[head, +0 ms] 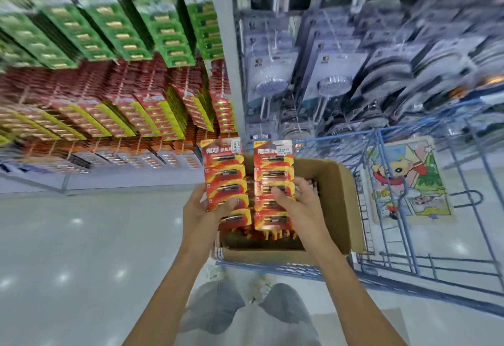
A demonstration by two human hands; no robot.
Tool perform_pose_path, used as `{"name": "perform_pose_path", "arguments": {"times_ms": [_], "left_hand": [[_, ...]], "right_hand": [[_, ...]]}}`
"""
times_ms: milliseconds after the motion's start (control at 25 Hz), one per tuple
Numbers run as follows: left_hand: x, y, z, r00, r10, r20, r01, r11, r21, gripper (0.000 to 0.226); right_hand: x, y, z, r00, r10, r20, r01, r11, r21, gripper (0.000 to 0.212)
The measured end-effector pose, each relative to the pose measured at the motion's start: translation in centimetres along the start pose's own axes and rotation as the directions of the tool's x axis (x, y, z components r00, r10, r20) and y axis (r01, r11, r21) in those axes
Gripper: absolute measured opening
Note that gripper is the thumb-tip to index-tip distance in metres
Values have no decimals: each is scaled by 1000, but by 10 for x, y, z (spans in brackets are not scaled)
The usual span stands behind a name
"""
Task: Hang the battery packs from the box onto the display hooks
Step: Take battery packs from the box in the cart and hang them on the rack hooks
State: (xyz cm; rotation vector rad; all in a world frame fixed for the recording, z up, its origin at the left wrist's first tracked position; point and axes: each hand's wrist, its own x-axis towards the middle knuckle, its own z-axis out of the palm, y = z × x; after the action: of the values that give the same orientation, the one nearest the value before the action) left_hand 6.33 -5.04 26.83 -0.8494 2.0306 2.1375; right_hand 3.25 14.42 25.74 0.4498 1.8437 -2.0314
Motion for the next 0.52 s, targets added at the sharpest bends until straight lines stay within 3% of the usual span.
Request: {"name": "perform_pose_path", "arguments": {"times_ms": [200, 520], "left_hand": [[-16, 41, -47, 998, 66, 17, -63, 990, -125, 36], [6, 99, -147, 986, 162, -48, -169, 963, -211, 36]], "right_hand": [[-25, -40, 47, 993, -94, 78, 91, 995, 34, 25], [-34, -95, 155, 964, -208, 165, 200, 978, 62, 27]]}}
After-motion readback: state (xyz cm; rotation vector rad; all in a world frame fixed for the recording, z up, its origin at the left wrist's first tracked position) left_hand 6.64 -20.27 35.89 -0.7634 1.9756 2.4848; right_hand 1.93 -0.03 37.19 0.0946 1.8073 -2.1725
